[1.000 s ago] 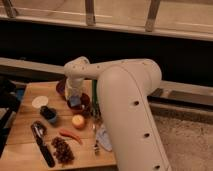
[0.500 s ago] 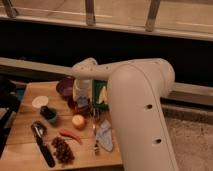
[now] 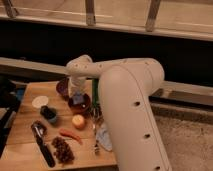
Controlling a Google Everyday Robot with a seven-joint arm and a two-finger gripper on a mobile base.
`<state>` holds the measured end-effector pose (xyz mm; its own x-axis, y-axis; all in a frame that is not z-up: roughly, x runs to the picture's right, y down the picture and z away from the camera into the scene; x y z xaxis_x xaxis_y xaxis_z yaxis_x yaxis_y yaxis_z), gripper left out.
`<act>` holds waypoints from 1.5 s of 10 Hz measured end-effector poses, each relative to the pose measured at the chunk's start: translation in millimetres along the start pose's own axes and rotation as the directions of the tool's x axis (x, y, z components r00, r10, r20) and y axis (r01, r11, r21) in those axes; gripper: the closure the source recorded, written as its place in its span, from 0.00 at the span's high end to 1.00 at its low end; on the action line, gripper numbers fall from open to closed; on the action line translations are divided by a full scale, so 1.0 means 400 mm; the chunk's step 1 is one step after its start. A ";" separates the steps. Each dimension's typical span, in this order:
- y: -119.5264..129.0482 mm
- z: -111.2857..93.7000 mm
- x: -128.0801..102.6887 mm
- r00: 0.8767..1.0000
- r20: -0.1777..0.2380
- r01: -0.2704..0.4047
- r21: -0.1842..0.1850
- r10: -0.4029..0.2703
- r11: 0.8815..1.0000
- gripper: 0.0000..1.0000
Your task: Wipe red bowl with sponge
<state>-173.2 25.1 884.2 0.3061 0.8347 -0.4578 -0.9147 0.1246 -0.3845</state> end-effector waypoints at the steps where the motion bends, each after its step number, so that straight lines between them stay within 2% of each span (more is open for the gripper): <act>1: 0.008 0.004 0.002 1.000 -0.007 0.005 -0.004 -0.005 1.000 0.10; 3: 0.017 0.005 0.026 1.000 -0.022 0.009 -0.004 -0.009 1.000 0.10; 7: -0.097 -0.052 0.084 0.999 0.005 -0.044 0.029 0.044 0.999 0.10; 9: -0.113 -0.058 0.078 0.999 0.017 -0.044 0.023 0.044 0.999 0.10; 11: -0.090 -0.045 0.055 1.000 0.016 -0.020 0.010 0.020 1.000 0.10; 13: -0.007 -0.008 0.026 1.000 -0.001 0.023 -0.017 -0.023 1.000 0.10; 15: 0.026 0.007 0.021 0.999 -0.015 0.037 -0.031 -0.038 0.999 0.10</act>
<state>-180.7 35.0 878.5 0.3443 0.8213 -0.4550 -0.8941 0.1390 -0.4256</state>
